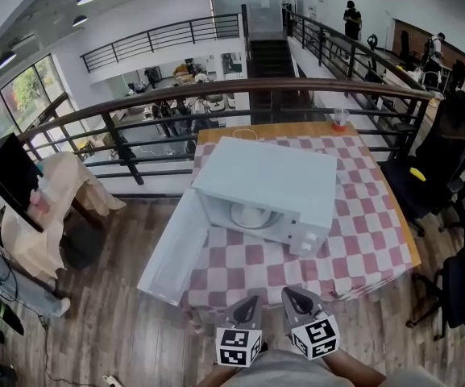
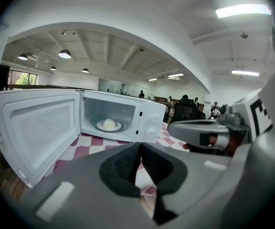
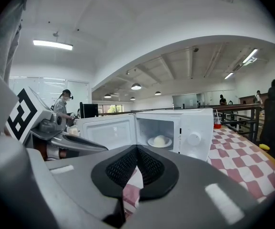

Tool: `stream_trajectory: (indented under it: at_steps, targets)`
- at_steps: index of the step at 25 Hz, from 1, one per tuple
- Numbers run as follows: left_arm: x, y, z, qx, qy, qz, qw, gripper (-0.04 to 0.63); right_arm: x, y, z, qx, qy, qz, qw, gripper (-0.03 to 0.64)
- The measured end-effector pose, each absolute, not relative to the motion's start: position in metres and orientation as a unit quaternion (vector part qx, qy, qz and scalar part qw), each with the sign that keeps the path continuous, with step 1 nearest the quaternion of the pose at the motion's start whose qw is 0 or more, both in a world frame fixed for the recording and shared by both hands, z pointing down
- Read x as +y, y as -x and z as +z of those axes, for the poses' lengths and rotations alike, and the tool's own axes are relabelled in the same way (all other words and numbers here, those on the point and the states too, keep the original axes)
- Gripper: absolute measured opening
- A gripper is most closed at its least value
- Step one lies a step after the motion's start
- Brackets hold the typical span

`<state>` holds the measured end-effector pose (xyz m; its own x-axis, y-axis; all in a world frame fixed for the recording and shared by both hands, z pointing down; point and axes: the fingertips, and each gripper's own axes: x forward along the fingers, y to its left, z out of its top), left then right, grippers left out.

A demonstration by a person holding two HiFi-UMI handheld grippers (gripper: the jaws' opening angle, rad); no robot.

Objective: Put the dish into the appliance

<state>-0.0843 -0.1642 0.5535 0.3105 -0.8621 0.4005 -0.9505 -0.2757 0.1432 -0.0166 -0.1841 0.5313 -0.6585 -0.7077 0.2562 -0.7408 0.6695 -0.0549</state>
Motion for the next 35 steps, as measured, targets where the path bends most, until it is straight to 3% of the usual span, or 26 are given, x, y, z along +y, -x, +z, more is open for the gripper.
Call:
stream_trajectory:
  at_steps: [18, 35]
  targets:
    - [0.041, 0.028, 0.551, -0.633, -0.749, 0.098, 0.17, 0.011, 0.026, -0.076, 0.55, -0.911, -0.387, 0.066, 0.128, 0.0]
    - [0.12, 0.015, 0.549, -0.627, -0.751, 0.093, 0.187, 0.011, 0.093, -0.072, 0.549, -0.91, -0.383, 0.083, 0.137, 0.0]
